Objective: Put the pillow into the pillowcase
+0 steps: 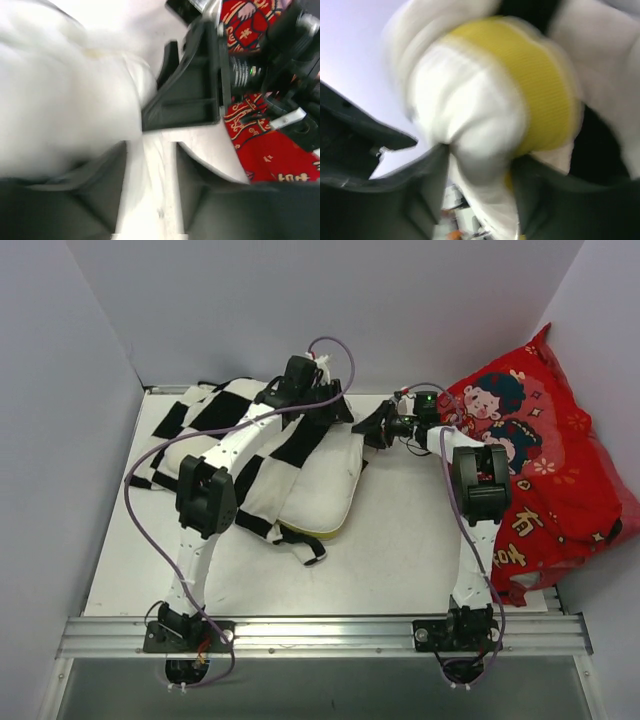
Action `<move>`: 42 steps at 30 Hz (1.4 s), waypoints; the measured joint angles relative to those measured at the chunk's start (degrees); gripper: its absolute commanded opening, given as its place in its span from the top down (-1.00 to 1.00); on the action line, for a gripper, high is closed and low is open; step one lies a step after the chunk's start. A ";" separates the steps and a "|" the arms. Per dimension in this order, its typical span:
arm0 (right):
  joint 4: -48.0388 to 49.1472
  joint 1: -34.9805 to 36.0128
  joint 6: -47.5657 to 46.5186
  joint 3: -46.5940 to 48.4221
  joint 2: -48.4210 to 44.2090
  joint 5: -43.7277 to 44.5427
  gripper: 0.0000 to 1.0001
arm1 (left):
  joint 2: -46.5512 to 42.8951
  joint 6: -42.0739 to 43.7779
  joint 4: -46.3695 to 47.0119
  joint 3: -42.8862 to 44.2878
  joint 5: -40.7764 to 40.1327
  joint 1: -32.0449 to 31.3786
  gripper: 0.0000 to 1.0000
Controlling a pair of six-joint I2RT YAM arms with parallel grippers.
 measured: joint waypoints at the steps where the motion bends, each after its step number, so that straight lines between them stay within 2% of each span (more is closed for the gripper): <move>1: -3.61 -0.33 -2.78 2.73 1.11 1.92 -0.34 | -0.22 0.85 -0.44 -0.46 0.26 0.04 -0.29; 3: -9.60 -0.74 -8.48 6.75 2.45 5.64 -0.77 | -0.61 3.58 -1.92 -1.16 0.31 0.37 -0.40; 5: -14.29 -1.20 -13.68 7.89 2.27 8.24 -0.83 | -1.49 7.78 -4.22 -2.16 0.28 1.22 -0.41; 8: -21.00 -2.43 -19.41 5.44 -0.17 11.02 -0.84 | -6.40 18.25 -9.01 -7.37 0.17 4.92 -0.42; 14: -33.83 -3.96 -26.03 -11.28 -13.25 11.93 -0.80 | -26.84 46.49 -21.55 -26.91 1.51 12.37 -0.42; 18: -36.22 -0.96 -26.93 -16.63 -16.28 8.98 -0.80 | -40.74 66.66 -29.00 -43.58 4.98 9.31 -0.45; 21: -34.99 3.32 -24.96 -17.44 -15.17 7.91 -0.77 | -44.59 78.75 -30.62 -53.57 5.46 4.96 -0.49; 23: -32.09 6.12 -22.80 -16.85 -13.07 7.23 -0.68 | -43.80 86.12 -30.14 -57.33 5.33 2.60 -0.52; 26: -25.77 8.55 -18.12 -15.69 -8.72 6.60 -0.24 | -42.07 93.94 -28.13 -59.12 5.38 0.11 -0.57; 27: -23.26 8.81 -15.78 -15.67 -7.37 6.27 0.09 | -41.62 96.63 -26.49 -59.60 5.44 -1.05 -0.57; 29: -18.34 8.90 -11.02 -15.76 -5.42 5.11 0.39 | -40.96 100.74 -23.71 -60.39 5.70 -2.99 -0.59; 30: -15.93 8.90 -8.74 -15.82 -4.81 4.55 0.63 | -40.72 102.66 -22.05 -60.96 5.88 -4.07 -0.60; 32: -11.50 8.90 -4.68 -15.98 -4.57 3.98 0.84 | -40.24 106.05 -19.41 -62.29 6.19 -5.99 -0.61; 33: -9.20 8.92 -3.06 -16.17 -4.61 3.76 0.99 | -40.00 107.82 -17.94 -63.17 6.36 -6.88 -0.85; 38: 3.85 9.11 6.99 -19.12 -4.68 3.13 1.00 | -36.33 113.83 -10.86 -67.30 6.03 -10.82 -0.86; 42: 10.36 9.18 13.27 -21.31 -4.70 2.56 1.00 | -33.16 114.79 -3.02 -67.84 4.61 -11.80 -0.66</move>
